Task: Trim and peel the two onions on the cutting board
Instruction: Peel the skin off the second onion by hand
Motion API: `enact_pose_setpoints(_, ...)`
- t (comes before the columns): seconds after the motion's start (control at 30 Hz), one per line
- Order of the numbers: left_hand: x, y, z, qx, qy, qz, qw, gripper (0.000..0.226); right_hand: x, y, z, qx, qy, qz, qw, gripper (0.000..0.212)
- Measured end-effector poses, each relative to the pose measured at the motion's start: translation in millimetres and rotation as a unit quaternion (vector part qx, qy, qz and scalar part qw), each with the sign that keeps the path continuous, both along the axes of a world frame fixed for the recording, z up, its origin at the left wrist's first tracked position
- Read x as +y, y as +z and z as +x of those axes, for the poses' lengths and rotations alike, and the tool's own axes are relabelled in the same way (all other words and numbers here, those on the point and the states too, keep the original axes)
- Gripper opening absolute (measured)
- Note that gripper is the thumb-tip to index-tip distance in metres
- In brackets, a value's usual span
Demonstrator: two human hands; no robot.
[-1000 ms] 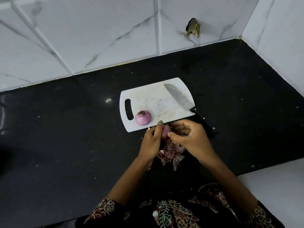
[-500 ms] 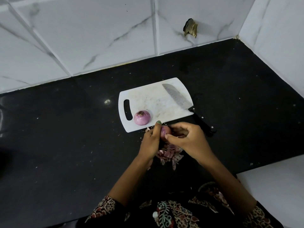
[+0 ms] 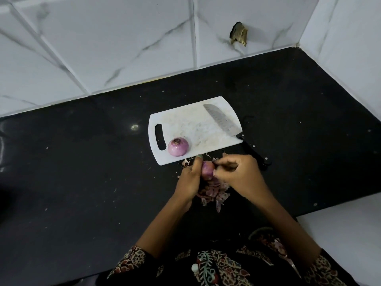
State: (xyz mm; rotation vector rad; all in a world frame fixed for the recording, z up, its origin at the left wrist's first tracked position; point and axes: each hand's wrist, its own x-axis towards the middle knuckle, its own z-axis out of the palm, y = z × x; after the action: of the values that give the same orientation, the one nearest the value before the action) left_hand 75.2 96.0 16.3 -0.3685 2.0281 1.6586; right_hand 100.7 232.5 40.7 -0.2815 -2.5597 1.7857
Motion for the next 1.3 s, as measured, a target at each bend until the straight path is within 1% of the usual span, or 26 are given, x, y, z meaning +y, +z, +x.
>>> enact_pose_setpoints(0.07,-0.3,-0.3,-1.9,-0.009,0.008,0.001,1.000,0.063,2.2,-1.1,-0.6,0.008,-0.019,-0.007,1.000,0.023)
enact_pose_setpoints(0.13,-0.7,-0.3,-3.8,-0.003,0.020,-0.006,1.000,0.063,2.3,-1.2,-0.1,0.008,-0.009,-0.008,1.000,0.027)
enact_pose_setpoints(0.17,-0.9,-0.5,-5.0,0.000,0.022,-0.006,1.000,0.062,1.2,-0.7,0.5,0.005,-0.001,-0.016,1.000,0.026)
enact_pose_setpoints(0.23,0.3,-0.3,-6.0,0.002,0.028,-0.004,1.000,0.060,-2.9,0.3,2.1,-0.006,0.003,-0.042,0.999,0.014)
enact_pose_setpoints(0.37,3.6,-0.8,-7.4,0.010,0.047,-0.003,0.999,0.056,-6.1,-2.7,-0.3,-0.014,-0.026,-0.049,0.998,0.014)
enact_pose_setpoints(0.5,3.1,-3.9,-7.8,-0.007,0.039,0.008,0.999,0.057,-1.6,-5.9,-2.9,-0.055,-0.065,-0.153,0.985,0.009)
enact_pose_setpoints(0.57,2.1,-5.2,-8.2,-0.024,0.035,0.022,0.999,0.058,2.5,-12.4,-5.1,-0.054,-0.099,-0.129,0.985,0.007)
enact_pose_setpoints(0.63,2.2,-5.8,-8.1,-0.032,0.028,0.028,0.999,0.056,10.3,-21.4,-8.0,-0.055,-0.118,-0.074,0.989,0.008)
enact_pose_setpoints(0.7,2.4,-5.7,-7.1,-0.024,0.022,0.024,0.999,0.055,16.3,-26.2,-10.0,-0.075,-0.095,-0.020,0.992,0.013)
enact_pose_setpoints(0.77,3.3,-4.4,-6.8,-0.010,0.026,0.019,0.999,0.055,16.8,-26.3,-10.5,-0.087,-0.045,0.038,0.995,0.018)
enact_pose_setpoints(0.83,5.0,-1.6,-5.5,0.009,0.031,0.007,0.999,0.054,13.7,-16.9,-10.0,-0.069,-0.007,0.084,0.994,0.018)
enact_pose_setpoints(0.87,5.5,-0.7,-4.9,0.022,0.033,0.000,0.999,0.053,11.9,-11.6,-10.0,-0.055,0.005,0.091,0.994,0.017)
enact_pose_setpoints(0.9,5.8,0.1,-4.6,0.038,0.032,-0.010,0.999,0.053,10.6,-5.9,-9.9,-0.043,0.012,0.083,0.996,0.016)
enact_pose_setpoints(0.97,6.3,1.8,-4.3,0.068,0.028,-0.034,0.997,0.051,7.9,4.8,-9.1,-0.039,0.030,0.021,0.999,0.010)
enact_pose_setpoints(1.0,6.5,2.4,-4.5,0.078,0.025,-0.041,0.996,0.051,5.9,9.1,-8.4,-0.044,0.043,-0.013,0.998,0.010)
enact_pose_setpoints(1.03,6.7,2.6,-4.9,0.085,0.021,-0.047,0.995,0.051,3.8,10.8,-7.4,-0.047,0.054,-0.027,0.997,0.011)
enact_pose_setpoints(1.2,8.2,2.0,-5.9,0.088,-0.002,-0.071,0.994,0.053,3.5,9.9,-8.6,-0.048,0.041,-0.001,0.998,0.020)
enact_pose_setpoints(1.3,8.3,2.7,-4.5,0.095,-0.022,-0.068,0.993,0.053,6.1,7.3,-9.3,-0.058,0.051,0.000,0.997,0.014)
